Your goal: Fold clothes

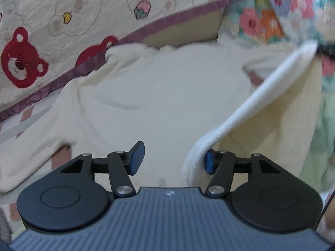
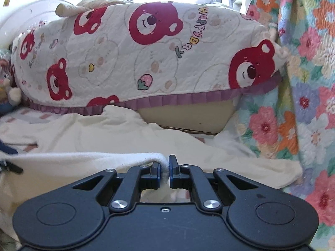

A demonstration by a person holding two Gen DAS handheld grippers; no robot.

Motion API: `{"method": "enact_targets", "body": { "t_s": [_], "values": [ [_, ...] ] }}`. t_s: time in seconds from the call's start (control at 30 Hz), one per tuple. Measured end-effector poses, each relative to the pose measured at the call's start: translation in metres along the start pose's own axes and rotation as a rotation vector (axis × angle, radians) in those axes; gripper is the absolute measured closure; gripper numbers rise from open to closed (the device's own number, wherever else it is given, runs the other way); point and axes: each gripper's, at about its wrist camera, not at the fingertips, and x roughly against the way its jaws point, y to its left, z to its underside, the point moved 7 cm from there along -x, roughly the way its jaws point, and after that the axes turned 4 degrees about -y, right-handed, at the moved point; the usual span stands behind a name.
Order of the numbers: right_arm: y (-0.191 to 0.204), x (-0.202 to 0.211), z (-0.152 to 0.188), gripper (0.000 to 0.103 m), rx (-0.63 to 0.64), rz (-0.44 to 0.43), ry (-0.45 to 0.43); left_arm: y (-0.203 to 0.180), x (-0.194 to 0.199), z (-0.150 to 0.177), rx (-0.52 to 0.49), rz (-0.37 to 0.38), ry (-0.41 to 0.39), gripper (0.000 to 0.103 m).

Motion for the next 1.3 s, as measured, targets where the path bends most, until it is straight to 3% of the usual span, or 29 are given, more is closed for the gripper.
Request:
{"method": "enact_targets", "body": {
  "t_s": [0.13,0.27,0.4,0.47,0.53,0.6,0.67,0.73,0.87,1.03,1.17,1.27,1.3],
  "values": [
    [-0.013,-0.005,0.008,0.096,-0.028,0.026,0.03,0.012,-0.036,-0.041,-0.004,0.066,0.048,0.048],
    [-0.013,-0.017,0.025,0.095,0.073,0.084,0.091,0.001,-0.074,-0.055,-0.141,0.087,0.092,0.047],
    [-0.019,-0.026,0.041,0.095,0.081,0.111,0.143,-0.014,-0.093,-0.042,-0.258,0.17,0.168,0.046],
    [-0.024,-0.03,0.048,0.095,0.052,0.115,0.162,-0.019,-0.086,-0.035,-0.308,0.223,0.201,0.045],
    [-0.03,-0.033,0.056,0.095,0.023,0.119,0.181,-0.017,-0.073,-0.03,-0.316,0.231,0.225,0.042],
    [-0.035,-0.036,0.063,0.095,-0.006,0.123,0.2,-0.01,-0.061,-0.02,-0.329,0.197,0.268,0.04],
    [-0.041,-0.039,0.07,0.095,-0.035,0.127,0.219,0.004,-0.055,-0.003,-0.356,0.088,0.34,0.04],
    [-0.045,-0.042,0.076,0.095,-0.059,0.13,0.229,0.016,-0.05,0.014,-0.344,0.037,0.401,0.04],
    [-0.051,-0.042,0.08,0.095,-0.096,0.121,0.231,0.023,-0.027,0.042,-0.227,0.074,0.466,0.04],
    [-0.055,-0.042,0.078,0.095,-0.103,0.112,0.22,0.007,-0.001,0.061,-0.221,0.095,0.517,0.034],
    [-0.056,-0.044,0.077,0.095,-0.113,0.109,0.219,0.007,-0.003,0.086,-0.276,0.028,0.609,0.034],
    [-0.058,-0.041,0.076,0.095,-0.132,0.097,0.21,0.022,-0.013,0.1,-0.26,-0.045,0.653,0.033],
    [-0.059,-0.04,0.075,0.095,-0.147,0.086,0.201,0.027,-0.014,0.102,-0.256,-0.058,0.641,0.04]
  ]
}}
